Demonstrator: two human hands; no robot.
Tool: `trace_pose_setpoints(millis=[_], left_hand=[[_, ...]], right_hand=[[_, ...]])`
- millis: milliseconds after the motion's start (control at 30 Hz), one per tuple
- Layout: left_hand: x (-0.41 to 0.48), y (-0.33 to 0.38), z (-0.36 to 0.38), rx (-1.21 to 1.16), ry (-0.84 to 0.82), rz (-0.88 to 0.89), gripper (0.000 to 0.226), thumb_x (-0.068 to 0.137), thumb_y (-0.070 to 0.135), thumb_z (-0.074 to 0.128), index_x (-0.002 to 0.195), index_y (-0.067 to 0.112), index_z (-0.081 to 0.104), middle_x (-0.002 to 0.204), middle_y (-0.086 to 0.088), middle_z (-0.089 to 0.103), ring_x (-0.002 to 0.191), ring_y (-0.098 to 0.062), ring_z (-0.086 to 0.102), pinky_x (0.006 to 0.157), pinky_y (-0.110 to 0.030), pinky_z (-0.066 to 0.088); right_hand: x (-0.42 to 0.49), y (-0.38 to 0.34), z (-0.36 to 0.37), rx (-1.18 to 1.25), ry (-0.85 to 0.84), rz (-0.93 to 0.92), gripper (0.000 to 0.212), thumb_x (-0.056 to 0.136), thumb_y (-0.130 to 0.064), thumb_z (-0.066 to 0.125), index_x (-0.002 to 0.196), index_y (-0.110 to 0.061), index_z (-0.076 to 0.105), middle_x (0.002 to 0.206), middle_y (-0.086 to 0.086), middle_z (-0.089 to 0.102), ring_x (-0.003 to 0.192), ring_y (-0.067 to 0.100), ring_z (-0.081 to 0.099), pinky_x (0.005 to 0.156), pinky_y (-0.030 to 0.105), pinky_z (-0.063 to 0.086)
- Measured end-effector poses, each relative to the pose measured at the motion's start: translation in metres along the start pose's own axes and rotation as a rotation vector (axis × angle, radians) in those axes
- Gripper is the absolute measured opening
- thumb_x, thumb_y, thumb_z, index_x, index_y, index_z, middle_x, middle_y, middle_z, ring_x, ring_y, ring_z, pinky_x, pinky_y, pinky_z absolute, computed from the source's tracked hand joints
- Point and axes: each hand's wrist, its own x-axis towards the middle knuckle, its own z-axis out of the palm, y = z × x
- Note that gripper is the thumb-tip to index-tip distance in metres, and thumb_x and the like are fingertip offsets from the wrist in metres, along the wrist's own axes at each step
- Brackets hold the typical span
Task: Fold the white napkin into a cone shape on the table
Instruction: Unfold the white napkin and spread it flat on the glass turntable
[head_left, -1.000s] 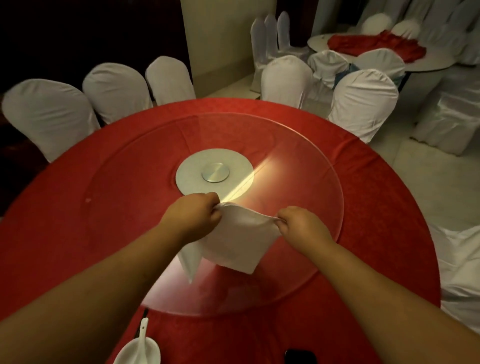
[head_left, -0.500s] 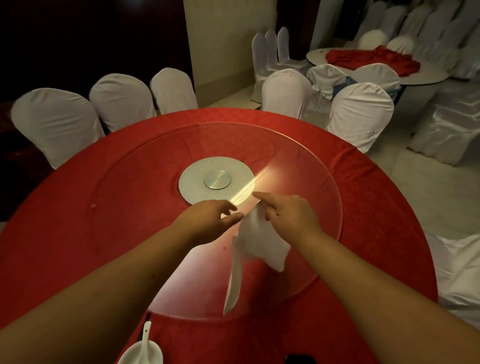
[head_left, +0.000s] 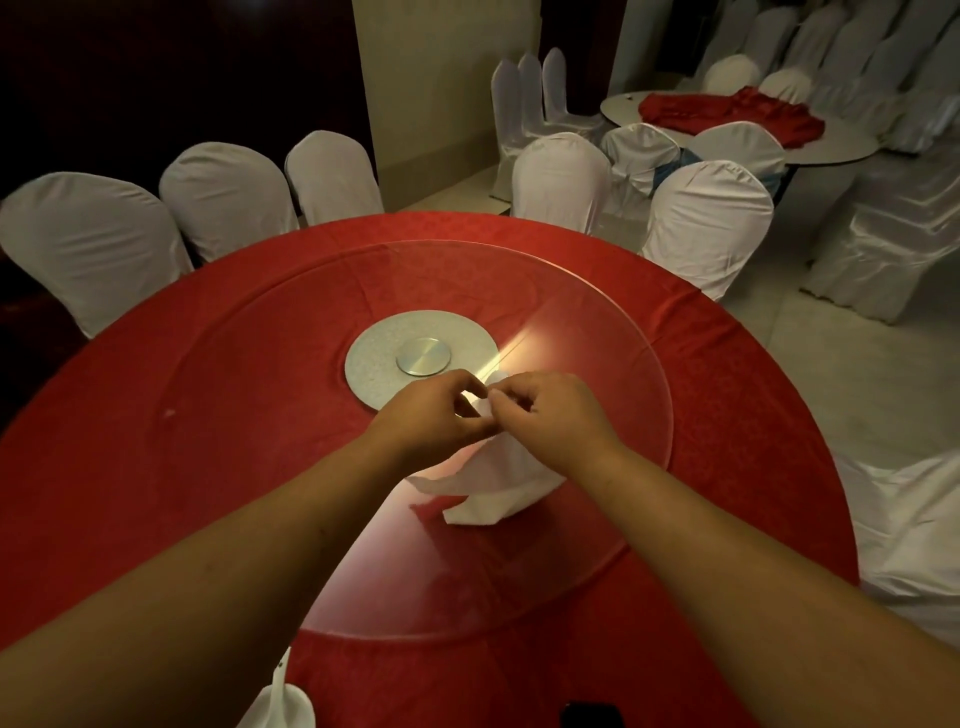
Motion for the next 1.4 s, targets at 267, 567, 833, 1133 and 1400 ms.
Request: trace_pose_setpoints(millis=[267, 567, 833, 1133, 1400], left_hand=[[0.013, 0.014, -0.008, 0.109, 0.07, 0.217, 0.067, 0.077, 0.049, 0.082, 0.136, 0.031, 0.056, 0.132, 0.01, 0.063, 0.119, -0.012, 0.059, 0.09, -0.03, 0.049], [0.021, 0.036, -0.03, 0.121, 0.14, 0.167, 0.028, 0.09, 0.02, 0.062, 0.072, 0.031, 0.043, 0.071, 0.006, 0.055, 0.064, -0.012, 0.051, 0.054, -0.031, 0.033], [0.023, 0.025, -0.062, -0.031, 0.207, 0.091, 0.019, 0.089, 0.012, 0.057, 0.074, 0.018, 0.047, 0.068, 0.0, 0.053, 0.059, -0.014, 0.045, 0.056, -0.034, 0.036], [0.027, 0.012, -0.095, -0.316, 0.283, -0.075, 0.032, 0.082, -0.004, 0.056, 0.081, 0.027, 0.06, 0.082, 0.001, 0.063, 0.068, -0.014, 0.056, 0.048, -0.022, 0.044], [0.025, -0.003, -0.107, 0.028, -0.006, -0.172, 0.027, 0.093, 0.012, 0.059, 0.099, 0.038, 0.064, 0.104, 0.003, 0.064, 0.085, -0.013, 0.062, 0.058, -0.027, 0.047]], right_hand=[[0.009, -0.006, -0.005, 0.081, -0.035, 0.008, 0.028, 0.09, -0.018, 0.053, 0.109, -0.039, 0.053, 0.081, -0.014, 0.062, 0.066, 0.002, 0.059, 0.057, 0.023, 0.044], [0.008, 0.008, -0.007, -0.176, -0.016, 0.19, 0.015, 0.08, -0.006, 0.05, 0.08, -0.021, 0.051, 0.08, -0.003, 0.054, 0.072, 0.024, 0.055, 0.052, 0.027, 0.029], [0.007, 0.031, -0.02, -0.238, 0.079, 0.331, 0.022, 0.078, -0.013, 0.053, 0.062, -0.02, 0.04, 0.061, -0.003, 0.047, 0.057, 0.021, 0.045, 0.045, 0.028, 0.018], [0.005, 0.042, 0.001, -0.166, -0.126, 0.361, 0.015, 0.082, -0.023, 0.057, 0.096, -0.024, 0.053, 0.081, -0.008, 0.055, 0.073, 0.019, 0.056, 0.054, 0.028, 0.033], [0.022, 0.027, -0.018, -0.115, -0.034, 0.144, 0.02, 0.098, -0.017, 0.046, 0.086, -0.028, 0.057, 0.081, -0.004, 0.06, 0.076, 0.02, 0.058, 0.057, 0.028, 0.037]])
